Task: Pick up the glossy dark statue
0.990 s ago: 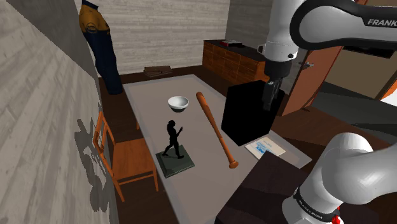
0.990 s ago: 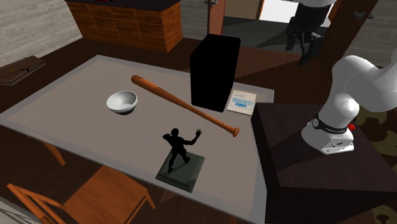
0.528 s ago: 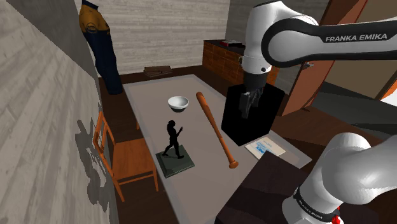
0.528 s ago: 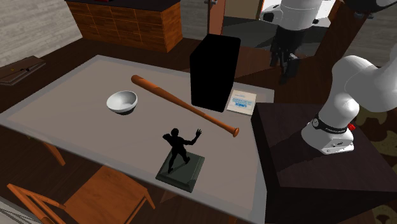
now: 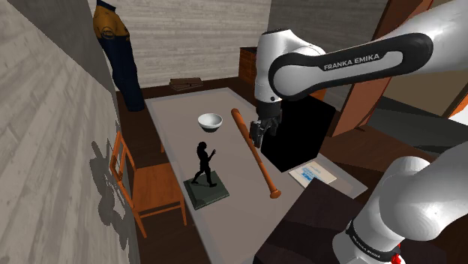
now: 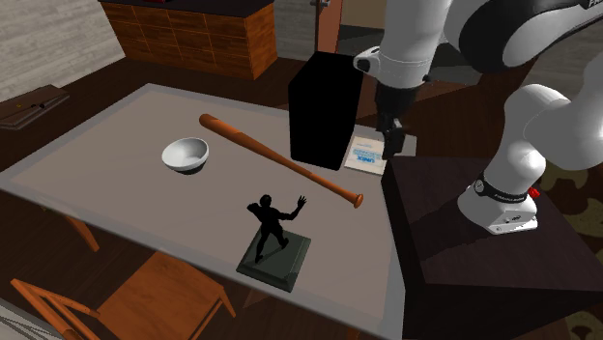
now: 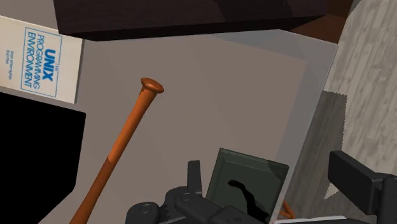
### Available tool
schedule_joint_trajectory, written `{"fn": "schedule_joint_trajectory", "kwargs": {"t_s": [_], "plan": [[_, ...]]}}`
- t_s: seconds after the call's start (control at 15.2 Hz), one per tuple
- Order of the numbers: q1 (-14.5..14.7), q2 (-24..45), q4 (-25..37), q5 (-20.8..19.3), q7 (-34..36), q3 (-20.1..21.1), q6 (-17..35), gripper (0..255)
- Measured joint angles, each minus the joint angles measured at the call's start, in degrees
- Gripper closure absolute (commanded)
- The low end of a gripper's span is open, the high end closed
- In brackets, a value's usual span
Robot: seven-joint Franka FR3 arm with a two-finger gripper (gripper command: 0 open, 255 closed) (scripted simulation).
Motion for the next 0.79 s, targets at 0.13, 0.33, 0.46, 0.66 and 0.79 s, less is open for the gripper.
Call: {"fn": "schedule_joint_trajectory", "kwargs": {"t_s": [0.13, 0.33, 0.46, 0.66, 0.79], "plan": [[-0.1, 4.29, 1.33, -0.02, 2.13, 1.0, 3.39, 0], [-0.31, 10.04, 3.61, -0.44, 5.13, 2.14, 7.48, 0], [-0.28, 14.88, 6.3, -1.05, 7.68, 3.09, 10.03, 0], [-0.39, 22.01, 10.89, -2.5, 10.8, 3.72, 13.1, 0], [-0.11, 25.97, 13.5, -3.42, 13.12, 4.11, 14.8, 0]]}}
